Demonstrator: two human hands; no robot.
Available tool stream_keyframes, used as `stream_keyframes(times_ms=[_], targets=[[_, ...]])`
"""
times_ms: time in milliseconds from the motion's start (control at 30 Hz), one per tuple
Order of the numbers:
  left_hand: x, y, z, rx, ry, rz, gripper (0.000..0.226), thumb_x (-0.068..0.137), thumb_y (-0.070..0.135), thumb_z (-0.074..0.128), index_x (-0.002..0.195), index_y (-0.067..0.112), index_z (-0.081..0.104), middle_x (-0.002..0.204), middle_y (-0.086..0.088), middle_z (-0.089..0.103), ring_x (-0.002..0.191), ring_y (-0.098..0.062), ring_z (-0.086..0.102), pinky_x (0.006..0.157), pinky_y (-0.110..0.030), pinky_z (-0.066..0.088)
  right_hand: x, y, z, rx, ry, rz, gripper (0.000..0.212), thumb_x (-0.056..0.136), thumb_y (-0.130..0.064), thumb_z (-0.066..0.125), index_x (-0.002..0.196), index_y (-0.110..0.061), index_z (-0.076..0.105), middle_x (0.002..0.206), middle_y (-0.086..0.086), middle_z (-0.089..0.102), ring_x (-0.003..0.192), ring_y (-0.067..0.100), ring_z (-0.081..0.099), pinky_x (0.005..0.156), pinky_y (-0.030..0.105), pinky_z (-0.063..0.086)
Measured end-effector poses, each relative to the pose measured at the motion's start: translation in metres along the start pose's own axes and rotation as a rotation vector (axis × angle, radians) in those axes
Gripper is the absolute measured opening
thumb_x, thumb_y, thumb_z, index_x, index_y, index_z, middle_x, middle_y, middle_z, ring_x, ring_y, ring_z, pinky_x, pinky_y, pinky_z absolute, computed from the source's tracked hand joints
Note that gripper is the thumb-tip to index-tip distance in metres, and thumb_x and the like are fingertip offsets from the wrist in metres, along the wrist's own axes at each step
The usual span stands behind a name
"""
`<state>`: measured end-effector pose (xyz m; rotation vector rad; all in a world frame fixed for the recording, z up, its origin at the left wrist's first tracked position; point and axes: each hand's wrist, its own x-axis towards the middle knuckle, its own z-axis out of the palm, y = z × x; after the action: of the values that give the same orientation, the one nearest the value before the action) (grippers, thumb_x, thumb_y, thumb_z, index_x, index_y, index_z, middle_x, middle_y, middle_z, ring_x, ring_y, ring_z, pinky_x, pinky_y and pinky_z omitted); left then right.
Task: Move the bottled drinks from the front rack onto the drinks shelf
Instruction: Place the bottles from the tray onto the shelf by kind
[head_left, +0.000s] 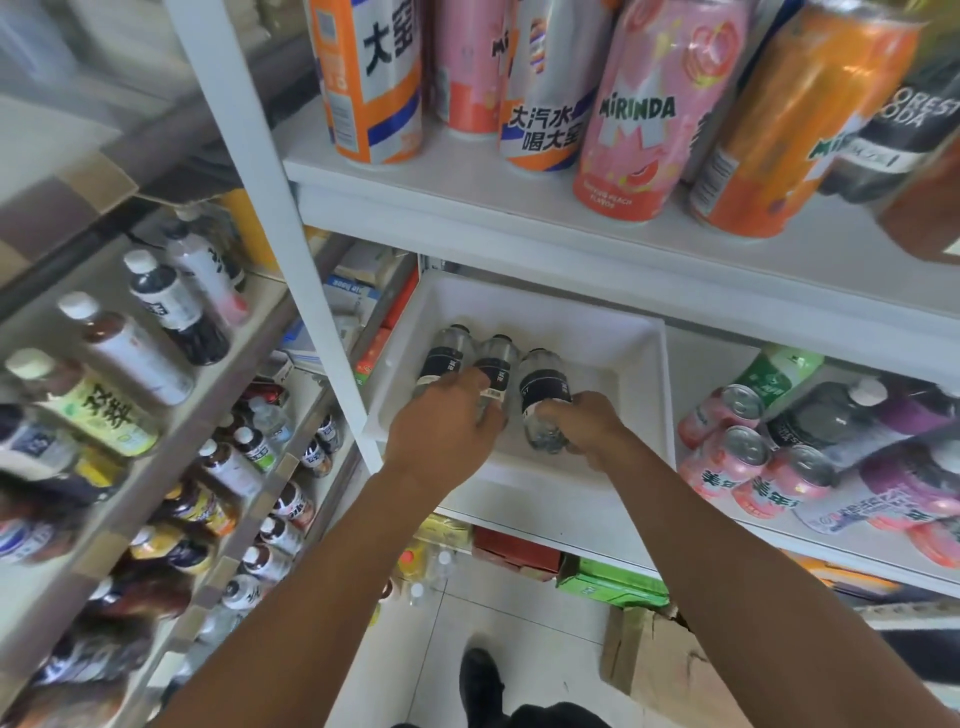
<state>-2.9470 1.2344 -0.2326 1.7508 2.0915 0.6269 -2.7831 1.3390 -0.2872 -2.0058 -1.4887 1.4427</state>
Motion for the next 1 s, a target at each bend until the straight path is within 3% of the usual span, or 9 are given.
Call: stream_keyframes(times_ms=[200,333,500,600,700,833,933,1000], targets=[[-0.021,0.009,-0.018,-0.029,0.008,0.027,0.028,0.094,0.031,0.051,0.12,0.019,0.057,0.111,-0.003,0.066,0.098,-0.026,0.062,0.08,-0.037,0.053,-0.049,-0.013,-0.018,0.142,0.003,-0.169,0.014,0.076,-0.017,0.071,0.089,-0.012,0.068,0.085,0.008,0.068,0.071,0.021,0.064,0.062,0.027,0.046],[-0.043,0.006,-0.034,-0.085,0.013,0.026,0.026,0.095,0.032,0.052,0.116,0.019,0.059,0.109,-0.002,0.067,0.095,-0.025,0.063,0.082,-0.04,0.054,-0.091,-0.014,-0.014,0.22,-0.017,-0.225,0.032,0.079,-0.021,0.072,0.108,-0.009,0.065,0.098,0.01,0.07,0.079,0.02,0.066,0.065,0.026,0.05],[-0.082,-0.012,-0.055,-0.249,0.024,-0.033,0.021,0.096,0.034,0.055,0.111,0.021,0.061,0.099,0.009,0.063,0.093,-0.017,0.062,0.081,-0.03,0.05,-0.163,-0.011,0.006,0.277,-0.103,-0.259,0.033,0.088,-0.019,0.067,0.119,-0.015,0.058,0.107,0.011,0.067,0.093,0.025,0.068,0.075,0.03,0.055],[-0.106,-0.027,-0.069,-0.397,-0.013,-0.139,0.034,0.096,0.045,0.056,0.117,0.02,0.062,0.105,0.008,0.062,0.099,-0.014,0.06,0.089,-0.03,0.047,-0.206,-0.008,0.023,0.307,-0.172,-0.309,0.031,0.09,-0.016,0.065,0.12,-0.017,0.059,0.112,0.013,0.068,0.096,0.026,0.069,0.079,0.031,0.056],[-0.129,-0.044,-0.081,-0.621,-0.06,-0.206,0.037,0.091,0.057,0.056,0.108,0.025,0.062,0.111,0.004,0.067,0.101,-0.013,0.066,0.089,-0.036,0.051,-0.244,-0.007,0.041,0.339,-0.249,-0.373,0.028,0.087,-0.017,0.067,0.114,-0.023,0.062,0.108,0.008,0.071,0.096,0.024,0.07,0.087,0.038,0.055],[-0.168,-0.058,-0.101,-0.971,-0.073,-0.202,0.044,0.077,0.065,0.064,0.099,0.026,0.065,0.103,0.0,0.072,0.1,-0.018,0.069,0.086,-0.038,0.055,-0.281,-0.01,0.065,0.34,-0.33,-0.456,0.033,0.089,-0.016,0.066,0.122,-0.02,0.061,0.104,0.003,0.074,0.098,0.023,0.071,0.09,0.041,0.055],[-0.197,-0.06,-0.12,-1.069,0.028,-0.156,0.027,0.093,0.041,0.064,0.09,0.014,0.062,0.075,0.007,0.07,0.068,-0.007,0.068,0.059,-0.018,0.052,-0.306,-0.017,0.081,0.301,-0.375,-0.513,0.039,0.09,-0.015,0.065,0.128,-0.021,0.057,0.104,0.003,0.074,0.096,0.019,0.071,0.085,0.034,0.056],[-0.214,-0.06,-0.133,-1.112,0.111,-0.151,0.023,0.094,0.03,0.064,0.088,0.01,0.058,0.073,0.003,0.066,0.064,-0.011,0.063,0.057,-0.019,0.049,-0.321,-0.022,0.089,0.276,-0.423,-0.553,0.04,0.092,-0.011,0.062,0.13,-0.021,0.054,0.103,0.005,0.075,0.092,0.015,0.072,0.077,0.025,0.055]])
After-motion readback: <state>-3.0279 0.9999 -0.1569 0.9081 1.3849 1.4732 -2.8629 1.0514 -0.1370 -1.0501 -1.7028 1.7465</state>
